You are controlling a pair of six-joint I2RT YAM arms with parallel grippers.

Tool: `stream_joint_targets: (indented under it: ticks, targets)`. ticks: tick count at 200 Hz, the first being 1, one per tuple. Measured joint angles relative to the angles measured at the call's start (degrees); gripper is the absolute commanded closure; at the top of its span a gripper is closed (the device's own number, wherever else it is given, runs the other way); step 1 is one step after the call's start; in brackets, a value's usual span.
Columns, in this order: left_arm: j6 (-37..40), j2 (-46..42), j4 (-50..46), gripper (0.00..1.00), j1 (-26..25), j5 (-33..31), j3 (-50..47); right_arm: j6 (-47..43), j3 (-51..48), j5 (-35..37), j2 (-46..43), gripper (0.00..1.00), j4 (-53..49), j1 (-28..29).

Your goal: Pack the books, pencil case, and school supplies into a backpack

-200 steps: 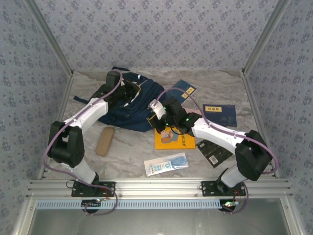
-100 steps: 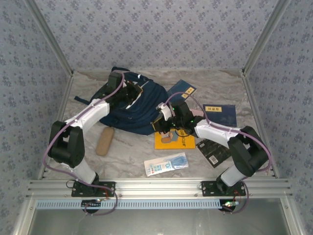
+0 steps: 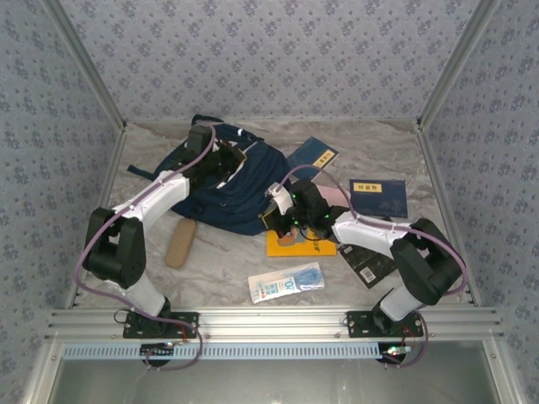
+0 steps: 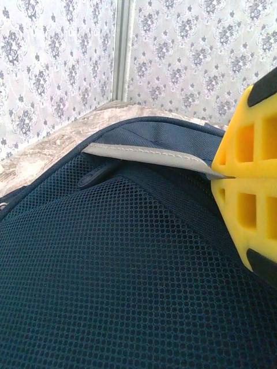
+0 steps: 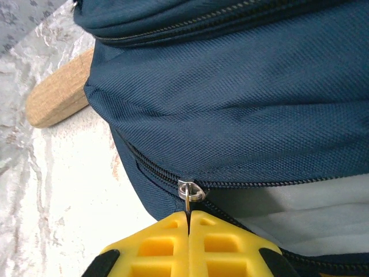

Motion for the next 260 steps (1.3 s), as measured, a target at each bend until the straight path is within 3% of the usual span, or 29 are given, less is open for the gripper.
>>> stream_joint_targets:
  ticks: [60,177,221,253,260]
  targets:
    - [1.6,0.0,-1.2,1.0,-0.1,-0.7,0.0,-4.1,6.3,8.8,-0.4,1.0,-9.2,4.8]
    - [4.9,0.0,-1.2,1.0,-0.1,-1.3,0.4,-5.5,10.9,15.0,-0.3,1.0,-21.2,-2.9]
    - [2.9,0.0,-1.2,1.0,-0.1,-2.3,0.3,-7.1,11.2,13.9,0.2,1.0,-20.4,1.5]
    - [1.5,0.0,-0.2,1.0,0.0,-3.6,-0.6,-6.3,10.1,8.7,2.1,1.0,-16.9,6.4]
    - [1.8,0.0,0.0,0.91,0.0,-3.6,-0.6,-5.4,9.4,7.8,2.2,1.0,-15.9,6.4]
